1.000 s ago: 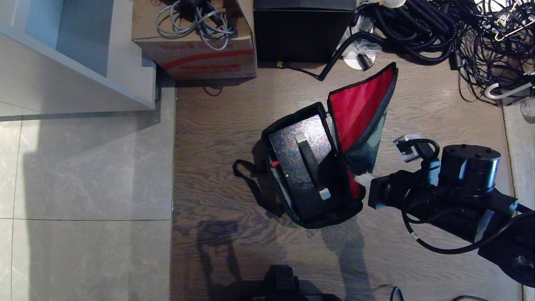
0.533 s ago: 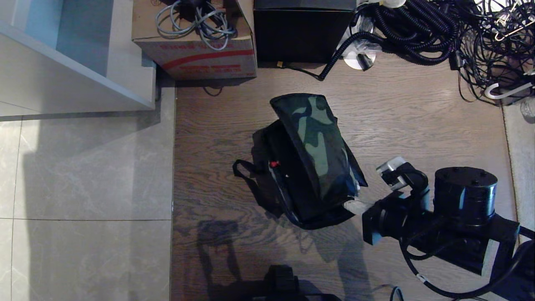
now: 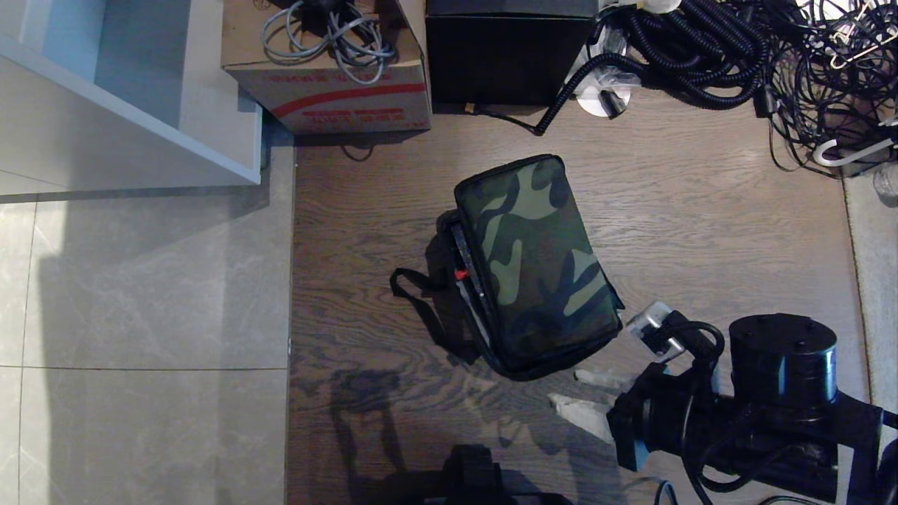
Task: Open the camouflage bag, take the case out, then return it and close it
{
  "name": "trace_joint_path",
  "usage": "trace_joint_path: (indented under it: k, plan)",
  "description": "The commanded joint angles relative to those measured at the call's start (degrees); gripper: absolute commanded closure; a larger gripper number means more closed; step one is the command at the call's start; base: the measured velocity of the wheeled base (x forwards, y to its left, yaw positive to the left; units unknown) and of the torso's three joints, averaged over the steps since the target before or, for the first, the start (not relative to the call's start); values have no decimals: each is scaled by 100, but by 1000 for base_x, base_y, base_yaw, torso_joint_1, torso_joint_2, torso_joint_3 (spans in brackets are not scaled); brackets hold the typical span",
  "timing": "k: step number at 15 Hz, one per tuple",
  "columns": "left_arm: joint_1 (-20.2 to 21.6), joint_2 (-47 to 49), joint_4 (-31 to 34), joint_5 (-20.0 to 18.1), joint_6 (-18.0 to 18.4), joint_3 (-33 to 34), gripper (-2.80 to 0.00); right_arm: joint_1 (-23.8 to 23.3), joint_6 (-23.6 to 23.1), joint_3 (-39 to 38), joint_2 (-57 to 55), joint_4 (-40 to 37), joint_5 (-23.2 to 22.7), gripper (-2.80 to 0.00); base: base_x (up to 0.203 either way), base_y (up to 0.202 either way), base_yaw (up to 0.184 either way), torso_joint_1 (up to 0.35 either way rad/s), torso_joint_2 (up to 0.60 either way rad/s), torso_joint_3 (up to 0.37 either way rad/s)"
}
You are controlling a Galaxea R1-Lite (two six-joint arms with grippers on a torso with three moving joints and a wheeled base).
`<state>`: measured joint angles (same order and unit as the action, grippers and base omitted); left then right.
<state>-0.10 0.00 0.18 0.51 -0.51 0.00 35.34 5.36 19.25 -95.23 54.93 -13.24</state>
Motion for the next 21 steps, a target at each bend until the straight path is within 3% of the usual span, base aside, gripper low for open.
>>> trace_joint_path:
  k: [1, 4, 7, 8, 12, 16, 18, 21]
  plan:
    - [1, -9, -1, 2, -2, 0, 0, 30, 128, -96, 395, 29, -239, -280, 0, 0, 0, 0, 0, 0]
    - [1, -9, -1, 2, -2, 0, 0, -165, 497, -18, 804, 67, -358, -280, 0, 0, 0, 0, 0, 0]
    - [1, -9, -1, 2, -2, 0, 0, -811, 844, 201, 885, -57, 454, -280, 0, 0, 0, 0, 0, 0]
    - [1, -9, -1, 2, -2, 0, 0, -930, 967, 210, 1059, -174, 662, 0, 0, 0, 0, 0, 0, 0]
    - [1, -9, -1, 2, -2, 0, 0, -1109, 976, -130, 2479, -1101, 1114, 0, 0, 0, 0, 0, 0, 0]
    - [1, 0, -1, 2, -2, 0, 0, -1264, 356, -465, 4341, -3061, 1156, 0, 0, 0, 0, 0, 0, 0]
    - [1, 0, -1, 2, -2, 0, 0, -1727, -72, -533, 5321, -4329, 940, 0, 0, 0, 0, 0, 0, 0]
    - [1, 0, -1, 2, -2, 0, 0, -2642, -348, -926, 6507, -4959, 679, 0, 0, 0, 0, 0, 0, 0]
